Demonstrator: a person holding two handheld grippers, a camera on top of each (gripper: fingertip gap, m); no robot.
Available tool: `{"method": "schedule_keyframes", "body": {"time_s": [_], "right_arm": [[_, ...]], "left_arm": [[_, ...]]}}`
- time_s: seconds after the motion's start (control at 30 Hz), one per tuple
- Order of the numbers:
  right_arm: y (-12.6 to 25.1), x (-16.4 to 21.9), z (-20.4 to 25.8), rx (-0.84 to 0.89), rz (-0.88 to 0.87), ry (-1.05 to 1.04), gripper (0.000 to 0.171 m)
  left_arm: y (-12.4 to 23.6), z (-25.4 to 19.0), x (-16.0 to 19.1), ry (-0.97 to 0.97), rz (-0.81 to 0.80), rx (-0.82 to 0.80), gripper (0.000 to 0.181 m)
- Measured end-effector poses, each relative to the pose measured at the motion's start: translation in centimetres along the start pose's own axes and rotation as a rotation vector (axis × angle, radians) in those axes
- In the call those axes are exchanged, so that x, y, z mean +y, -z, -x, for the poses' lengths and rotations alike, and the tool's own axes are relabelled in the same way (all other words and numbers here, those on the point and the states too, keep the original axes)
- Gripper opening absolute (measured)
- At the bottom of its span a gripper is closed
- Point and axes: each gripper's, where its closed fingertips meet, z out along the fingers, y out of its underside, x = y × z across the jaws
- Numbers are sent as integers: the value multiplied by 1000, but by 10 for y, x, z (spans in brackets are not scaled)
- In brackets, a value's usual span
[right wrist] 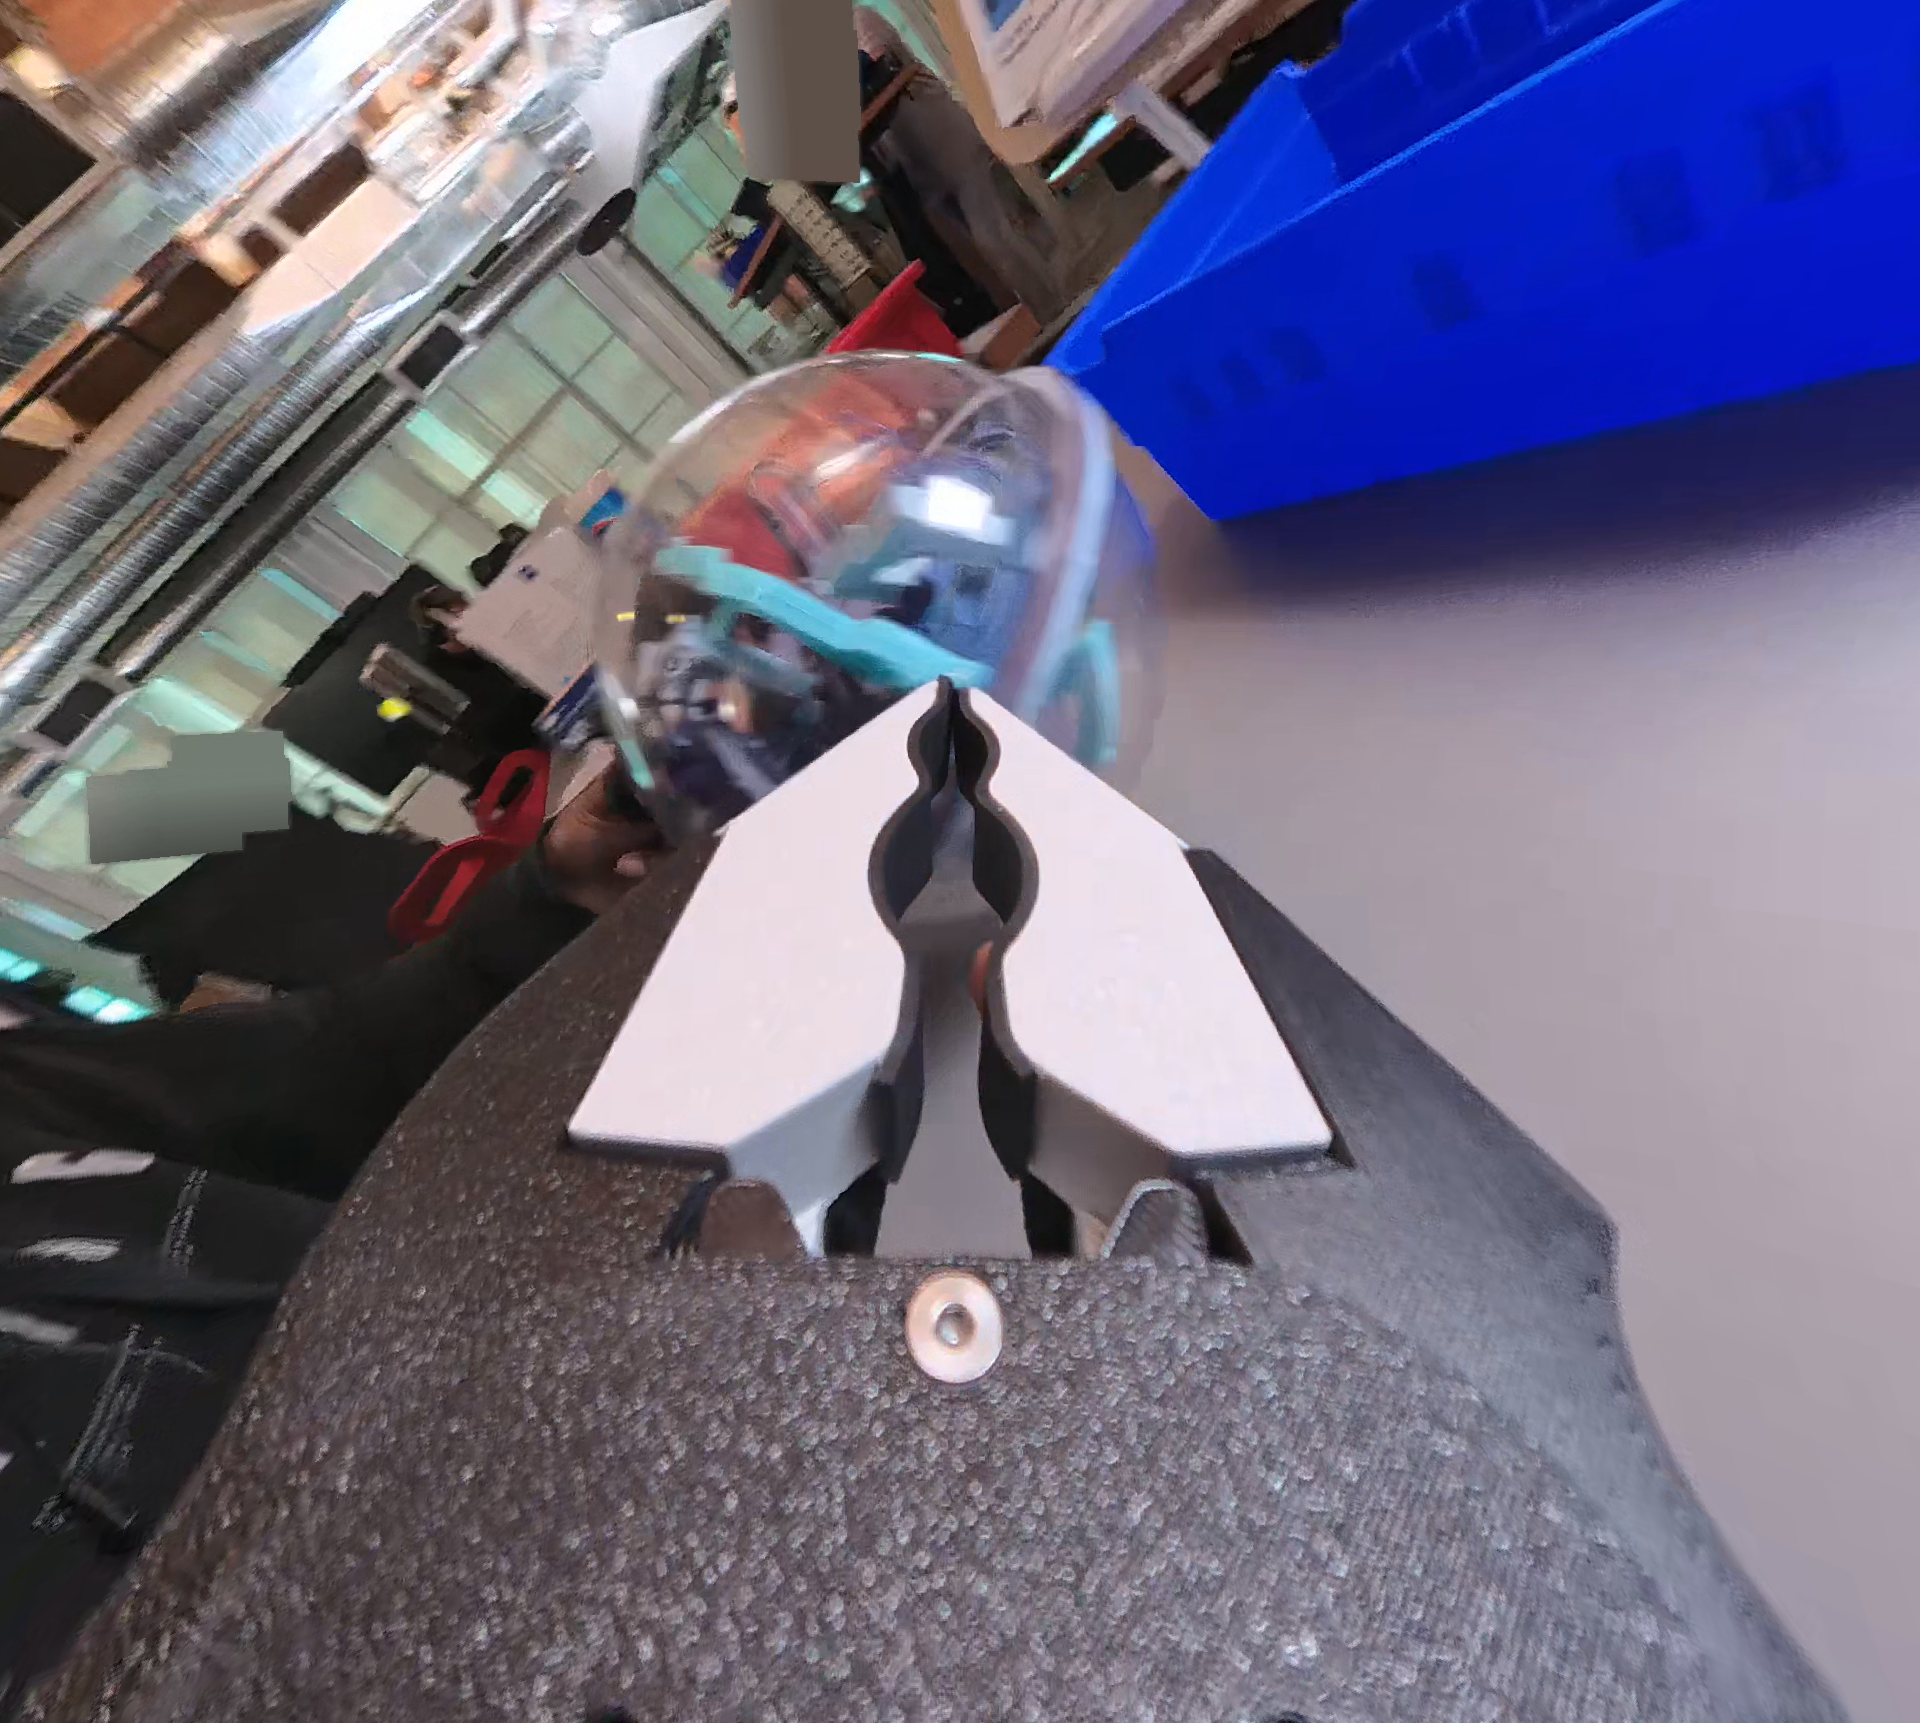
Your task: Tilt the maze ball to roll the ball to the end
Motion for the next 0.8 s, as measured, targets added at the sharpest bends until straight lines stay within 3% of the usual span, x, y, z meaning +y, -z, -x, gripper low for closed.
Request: {"method": "schedule_keyframes", "body": {"time_s": [0.2,0.33,0.4,0.5,0.57,0.63,0.73,0.8], "right_arm": [[-8,15,17,-68,43,39,0],[-5,15,18,-36,65,221,2],[-2,10,13,20,68,395,14],[0,3,6,78,89,603,46],[-5,2,1,104,109,715,67],[-17,4,-1,113,130,785,77],[-37,4,1,123,113,856,77],[-45,0,2,156,78,936,63]], "left_arm": [[-18,-13,6,-47,41,15,6],[-18,-11,-2,-60,25,-4,0],[-14,-4,-6,-43,6,-18,0],[-1,4,-26,-117,-67,-68,0],[8,6,-50,-251,-118,-131,14],[8,2,-72,-355,-147,-168,44],[-8,-5,-91,-430,-139,-189,93],[-21,-8,-98,-486,-123,-198,108]]}}
